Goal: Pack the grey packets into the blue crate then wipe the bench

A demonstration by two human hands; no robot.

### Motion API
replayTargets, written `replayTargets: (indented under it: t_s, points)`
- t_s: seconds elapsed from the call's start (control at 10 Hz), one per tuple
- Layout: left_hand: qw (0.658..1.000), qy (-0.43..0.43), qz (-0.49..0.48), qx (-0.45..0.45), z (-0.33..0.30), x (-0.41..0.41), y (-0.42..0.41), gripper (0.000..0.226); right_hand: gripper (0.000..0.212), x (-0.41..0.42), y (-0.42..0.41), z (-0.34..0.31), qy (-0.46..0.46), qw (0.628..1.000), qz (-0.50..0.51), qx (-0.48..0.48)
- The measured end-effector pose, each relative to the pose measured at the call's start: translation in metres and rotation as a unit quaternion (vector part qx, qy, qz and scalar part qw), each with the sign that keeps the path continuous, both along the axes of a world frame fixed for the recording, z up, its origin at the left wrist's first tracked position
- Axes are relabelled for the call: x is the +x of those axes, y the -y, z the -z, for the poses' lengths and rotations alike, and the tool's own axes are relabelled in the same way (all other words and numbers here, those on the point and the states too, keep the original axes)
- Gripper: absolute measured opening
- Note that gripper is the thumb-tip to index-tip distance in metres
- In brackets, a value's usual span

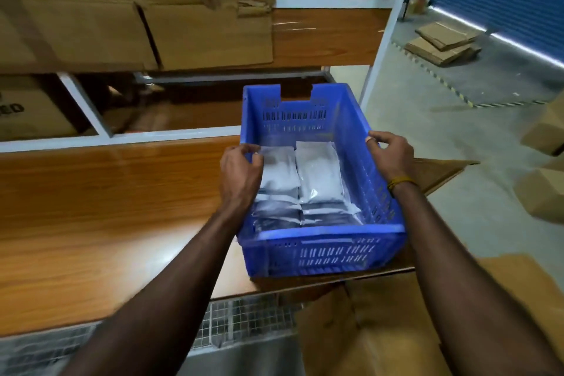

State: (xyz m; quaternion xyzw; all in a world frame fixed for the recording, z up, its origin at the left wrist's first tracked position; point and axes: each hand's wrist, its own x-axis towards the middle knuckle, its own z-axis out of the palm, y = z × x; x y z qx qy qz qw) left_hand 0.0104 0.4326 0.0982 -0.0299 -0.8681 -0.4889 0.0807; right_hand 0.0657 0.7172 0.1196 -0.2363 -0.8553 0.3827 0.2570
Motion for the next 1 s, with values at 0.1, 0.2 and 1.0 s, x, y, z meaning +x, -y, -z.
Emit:
replayTargets:
  t_s: [0.1,0.2,1.0]
  points:
    - [1.000,-0.005,-0.025,-0.010,0.005,-0.010,-0.011,0.044,0.026,-0.023,-0.014,0.002,0.005,1.000,-0.028,-0.002]
    - [0.999,0.009,-0.033,-0.009,0.010,-0.018,-0.021,0.048,0.026,-0.033,-0.028,0.004,0.016,0.999,-0.032,-0.005]
    - [0.987,-0.104,0.052,-0.106,-0.008,0.033,0.071,0.030,0.027,0.011,0.135,-0.004,-0.052,0.992,-0.104,0.055]
